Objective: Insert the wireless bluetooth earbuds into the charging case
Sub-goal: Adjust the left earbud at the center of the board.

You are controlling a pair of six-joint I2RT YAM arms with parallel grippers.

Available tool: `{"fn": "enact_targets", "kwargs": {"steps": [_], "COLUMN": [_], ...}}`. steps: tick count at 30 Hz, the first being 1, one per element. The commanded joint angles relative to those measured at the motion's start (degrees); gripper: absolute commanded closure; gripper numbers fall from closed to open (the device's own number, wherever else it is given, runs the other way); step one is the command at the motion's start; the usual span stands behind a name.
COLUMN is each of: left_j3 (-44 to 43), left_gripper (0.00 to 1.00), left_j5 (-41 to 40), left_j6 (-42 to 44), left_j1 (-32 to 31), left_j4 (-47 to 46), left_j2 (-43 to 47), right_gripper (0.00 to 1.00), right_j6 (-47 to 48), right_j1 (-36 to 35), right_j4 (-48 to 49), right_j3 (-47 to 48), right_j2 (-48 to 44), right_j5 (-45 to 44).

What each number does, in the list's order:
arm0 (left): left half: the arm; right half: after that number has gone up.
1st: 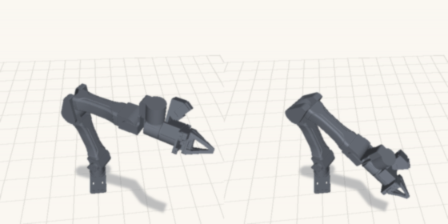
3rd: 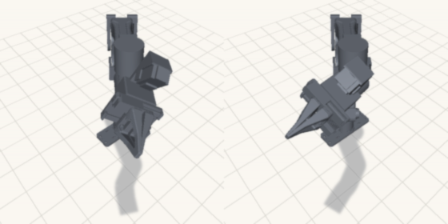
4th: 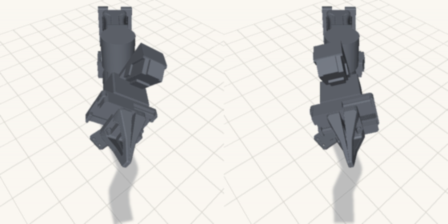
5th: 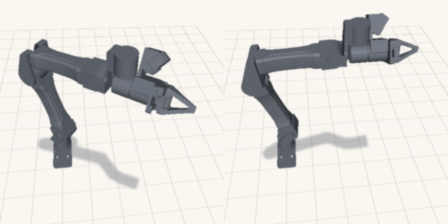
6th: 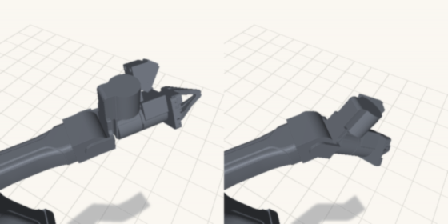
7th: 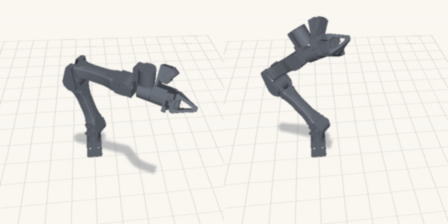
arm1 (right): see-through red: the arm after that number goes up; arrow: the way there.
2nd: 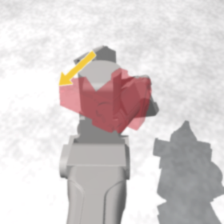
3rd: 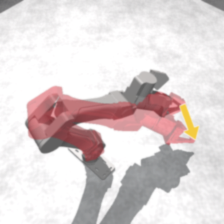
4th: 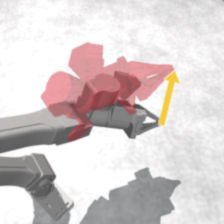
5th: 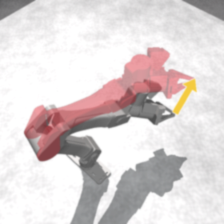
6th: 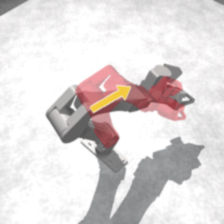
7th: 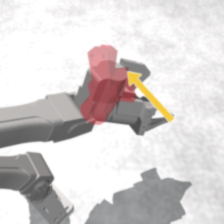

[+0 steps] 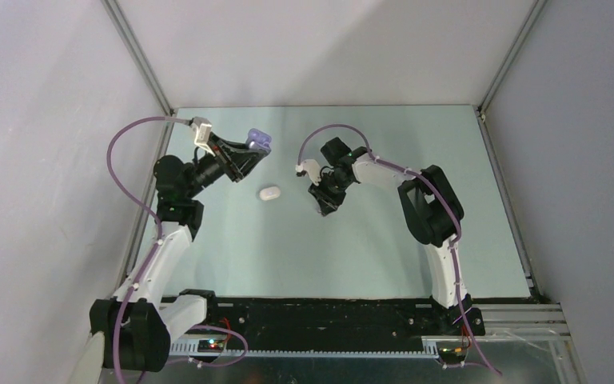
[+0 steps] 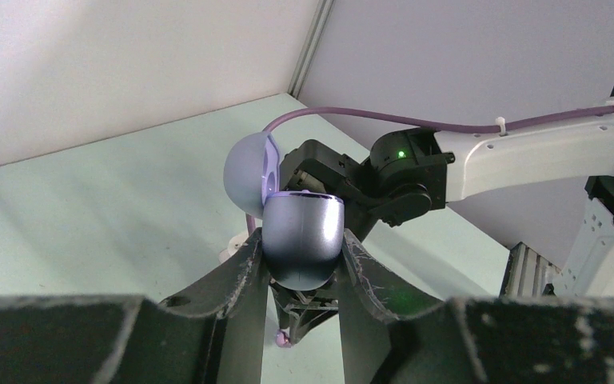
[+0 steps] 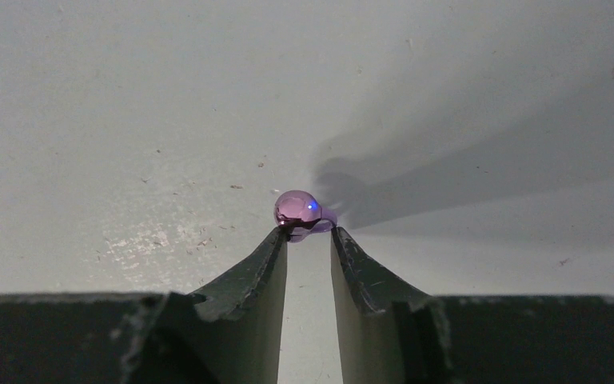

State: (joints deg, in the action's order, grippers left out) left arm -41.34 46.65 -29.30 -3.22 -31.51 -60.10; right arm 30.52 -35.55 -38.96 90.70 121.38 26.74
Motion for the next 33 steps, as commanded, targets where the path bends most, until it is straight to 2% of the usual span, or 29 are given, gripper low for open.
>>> {"fn": "enact_targets", "kwargs": {"steps": [1,7,15,21,29,33], "left_j3": [0.27,0.42,0.6,0.68,0.83,0.78], "left_gripper": [1.0,1.0,1.0,1.0,1.0,1.0], "left_j5": [-0.51,-0.43,-0.43,-0.6,-0.61,-0.73], "left_j6": [1.6,1.87,1.97,1.89,1.81,1.68], "left_j1": [0.53,0.66,0.81,0.76,0.82,0.81], "left_j4": [-1.29,-1.33,-1.63,-2.01,-2.23,-2.88], "left_j2": [1.51,1.39,1.13,0.69,0.37,-0.26], "right_gripper": [0.66,0.61,0.62,0.66,0.79,0.79], "right_j6": [-0.04,-0.03,0.63,1.09,1.08,0.19], "right_j1": [-0.06,-0.46,-0.91,-0.67,-0.57,-0.98], "right_j4": [1.07,1.42,0.39,0.49,1.49,2.27], "right_j3": [0.93,1.12,0.79,-0.13,-0.73,-1.24], "right_j2": [0.93,1.29,-0.4,-1.11,-5.51,-6.54], "right_j5": [-1.59,-0.32,4.24,2.56,1.65,1.61]}}
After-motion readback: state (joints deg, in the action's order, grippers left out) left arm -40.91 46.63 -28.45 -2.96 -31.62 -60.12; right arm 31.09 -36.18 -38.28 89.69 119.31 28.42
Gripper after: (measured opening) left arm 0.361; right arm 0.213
